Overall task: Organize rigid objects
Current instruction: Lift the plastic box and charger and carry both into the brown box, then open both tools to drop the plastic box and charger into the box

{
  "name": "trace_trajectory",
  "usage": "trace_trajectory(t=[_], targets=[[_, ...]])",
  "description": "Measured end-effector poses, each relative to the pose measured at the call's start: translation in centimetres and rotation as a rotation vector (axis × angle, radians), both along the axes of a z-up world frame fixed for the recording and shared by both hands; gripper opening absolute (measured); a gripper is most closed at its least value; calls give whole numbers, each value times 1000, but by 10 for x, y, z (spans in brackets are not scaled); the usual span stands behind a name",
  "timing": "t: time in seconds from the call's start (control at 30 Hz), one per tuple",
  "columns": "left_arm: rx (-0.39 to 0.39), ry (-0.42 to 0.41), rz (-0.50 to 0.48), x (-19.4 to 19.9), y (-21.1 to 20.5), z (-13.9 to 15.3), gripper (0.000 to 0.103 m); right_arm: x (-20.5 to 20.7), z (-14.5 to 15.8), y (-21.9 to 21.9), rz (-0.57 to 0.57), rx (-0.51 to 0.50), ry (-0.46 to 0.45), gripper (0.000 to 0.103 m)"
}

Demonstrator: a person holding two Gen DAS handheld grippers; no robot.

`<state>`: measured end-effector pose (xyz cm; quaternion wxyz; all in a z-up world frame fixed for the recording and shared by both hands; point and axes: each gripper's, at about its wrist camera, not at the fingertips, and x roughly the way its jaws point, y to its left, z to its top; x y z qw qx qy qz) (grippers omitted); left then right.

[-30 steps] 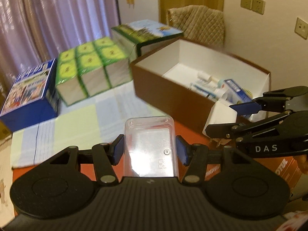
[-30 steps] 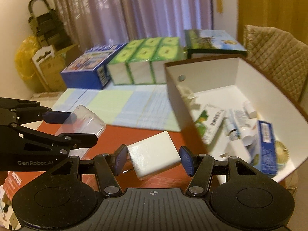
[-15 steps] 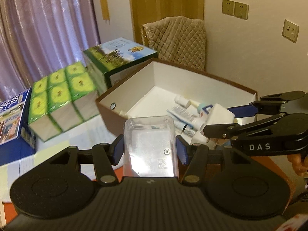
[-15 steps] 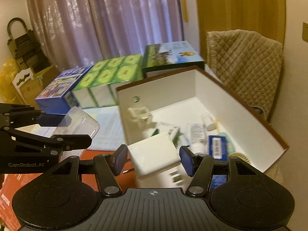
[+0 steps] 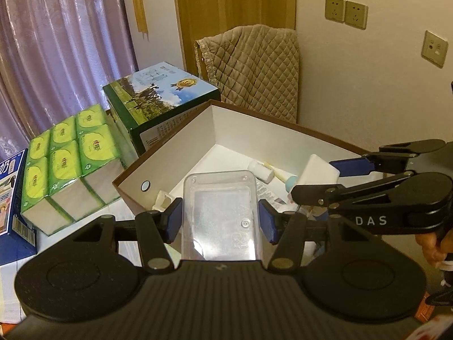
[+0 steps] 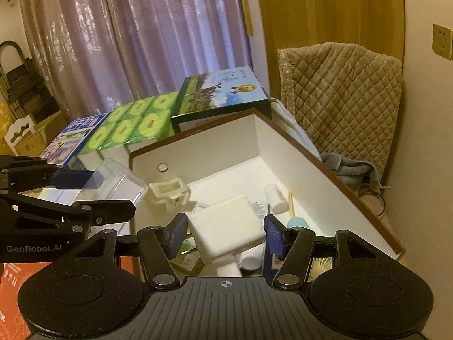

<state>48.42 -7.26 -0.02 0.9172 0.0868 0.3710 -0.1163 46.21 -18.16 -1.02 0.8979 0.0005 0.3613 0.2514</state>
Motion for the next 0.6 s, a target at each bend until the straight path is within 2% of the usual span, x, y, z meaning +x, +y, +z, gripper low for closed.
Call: trace_trajectory(t=[0.6], targets=[[13, 61, 39, 74, -3, -21, 52, 72, -22, 3, -10, -6, 58, 56]])
